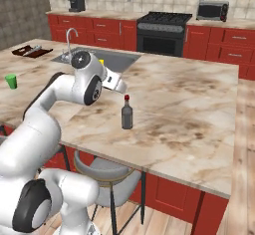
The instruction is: Place the drinks on the dining counter in a tight cluster.
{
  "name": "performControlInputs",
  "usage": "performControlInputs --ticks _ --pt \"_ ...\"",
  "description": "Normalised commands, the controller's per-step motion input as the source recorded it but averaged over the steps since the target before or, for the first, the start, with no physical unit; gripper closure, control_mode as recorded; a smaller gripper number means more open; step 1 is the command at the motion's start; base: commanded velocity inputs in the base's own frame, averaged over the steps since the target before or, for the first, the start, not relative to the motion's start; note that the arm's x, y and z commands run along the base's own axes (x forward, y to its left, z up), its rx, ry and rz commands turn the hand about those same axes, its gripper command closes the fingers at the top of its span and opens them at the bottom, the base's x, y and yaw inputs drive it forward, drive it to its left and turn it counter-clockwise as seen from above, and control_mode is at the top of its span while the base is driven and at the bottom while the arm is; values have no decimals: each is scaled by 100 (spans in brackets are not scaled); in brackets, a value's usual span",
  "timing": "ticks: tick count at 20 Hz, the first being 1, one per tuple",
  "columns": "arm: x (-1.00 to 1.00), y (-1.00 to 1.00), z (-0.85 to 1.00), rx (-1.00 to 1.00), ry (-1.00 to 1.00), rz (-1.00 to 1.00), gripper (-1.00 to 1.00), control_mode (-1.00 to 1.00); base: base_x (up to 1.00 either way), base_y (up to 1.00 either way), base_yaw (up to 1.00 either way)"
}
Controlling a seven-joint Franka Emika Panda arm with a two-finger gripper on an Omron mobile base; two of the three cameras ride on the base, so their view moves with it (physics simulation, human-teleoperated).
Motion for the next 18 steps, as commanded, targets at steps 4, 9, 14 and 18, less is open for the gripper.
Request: performControlInputs --ticks 4,9,14,18 --pt "-41 -3 1 0 -1 -8 -100 -100 0 0 0" --pt "0 0 0 0 0 0 -100 -100 0 0 0" --pt "0 0 0 0 0 0 -100 100 -63 -44 -5" --pt "0 0 0 0 0 0 -100 100 -99 -97 -7"
